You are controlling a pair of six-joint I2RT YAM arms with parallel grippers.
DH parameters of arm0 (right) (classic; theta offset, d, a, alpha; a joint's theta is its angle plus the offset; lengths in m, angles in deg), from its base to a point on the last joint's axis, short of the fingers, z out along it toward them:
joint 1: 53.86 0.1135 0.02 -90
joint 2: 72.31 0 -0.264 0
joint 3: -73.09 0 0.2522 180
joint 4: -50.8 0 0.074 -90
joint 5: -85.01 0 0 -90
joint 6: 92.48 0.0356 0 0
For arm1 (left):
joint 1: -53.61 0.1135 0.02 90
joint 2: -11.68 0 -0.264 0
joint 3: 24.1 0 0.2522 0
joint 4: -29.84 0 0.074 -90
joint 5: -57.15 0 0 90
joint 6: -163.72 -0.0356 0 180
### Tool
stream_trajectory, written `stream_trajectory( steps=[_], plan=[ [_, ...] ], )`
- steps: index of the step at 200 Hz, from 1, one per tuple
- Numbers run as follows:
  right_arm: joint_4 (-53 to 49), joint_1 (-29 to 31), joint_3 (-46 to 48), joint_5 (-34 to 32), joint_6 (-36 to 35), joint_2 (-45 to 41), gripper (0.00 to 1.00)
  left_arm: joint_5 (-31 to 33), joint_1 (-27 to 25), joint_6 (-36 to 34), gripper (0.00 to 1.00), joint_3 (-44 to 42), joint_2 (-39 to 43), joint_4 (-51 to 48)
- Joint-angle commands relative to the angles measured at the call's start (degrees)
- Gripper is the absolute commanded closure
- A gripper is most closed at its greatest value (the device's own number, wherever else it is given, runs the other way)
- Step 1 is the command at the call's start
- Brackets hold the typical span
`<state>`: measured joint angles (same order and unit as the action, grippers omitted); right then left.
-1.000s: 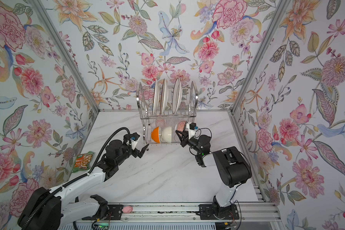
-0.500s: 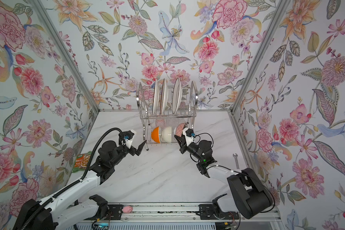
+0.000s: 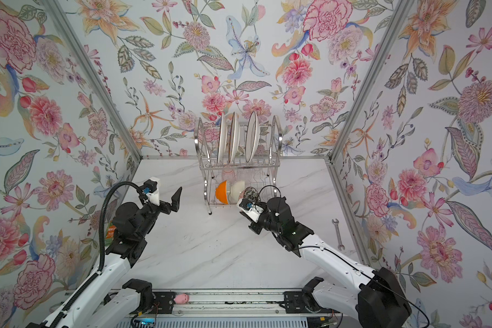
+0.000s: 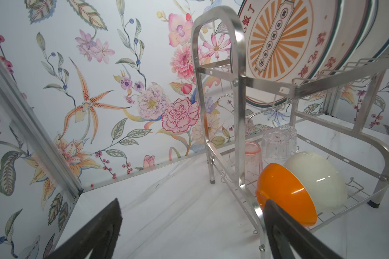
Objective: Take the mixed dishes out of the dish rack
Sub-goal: 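Lift the pink patterned bowl out of the rack with the right gripper, then carry the pink patterned bowl toward the robot and lower it to the table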
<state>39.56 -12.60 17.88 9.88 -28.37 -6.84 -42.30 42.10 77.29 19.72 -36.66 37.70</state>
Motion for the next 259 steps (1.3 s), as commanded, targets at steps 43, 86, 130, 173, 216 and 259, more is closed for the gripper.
stream_trajectory(
  steps=[43, 86, 130, 173, 216, 259],
  plan=[
    [-17.57, 10.10, -13.54, -6.75, -16.04, 12.33, 1.00, 3.33, 4.28, 5.66, 0.01, 3.55, -3.96, -4.39],
    [-21.00, 16.01, -19.48, -9.43, -21.13, 21.63, 1.00, 5.45, 7.93, 7.49, 0.01, 5.52, -6.88, -5.02],
    [-21.63, 19.34, -22.47, -9.71, -23.22, 28.14, 1.00, 5.74, 9.87, 7.76, 0.01, 5.78, -9.13, -5.53],
    [-24.64, 21.82, -26.32, -12.78, -26.15, 34.19, 1.00, 7.22, 10.69, 7.69, 0.01, 4.85, -9.77, -4.76],
    [-24.69, 22.86, -27.81, -15.09, -28.43, 37.39, 1.00, 7.09, 11.22, 7.07, 0.01, 3.58, -10.21, -3.40],
    [-23.76, 23.35, -27.99, -16.58, -29.07, 38.93, 1.00, 6.99, 11.45, 7.06, 0.01, 2.81, -10.79, -2.64]
  ],
)
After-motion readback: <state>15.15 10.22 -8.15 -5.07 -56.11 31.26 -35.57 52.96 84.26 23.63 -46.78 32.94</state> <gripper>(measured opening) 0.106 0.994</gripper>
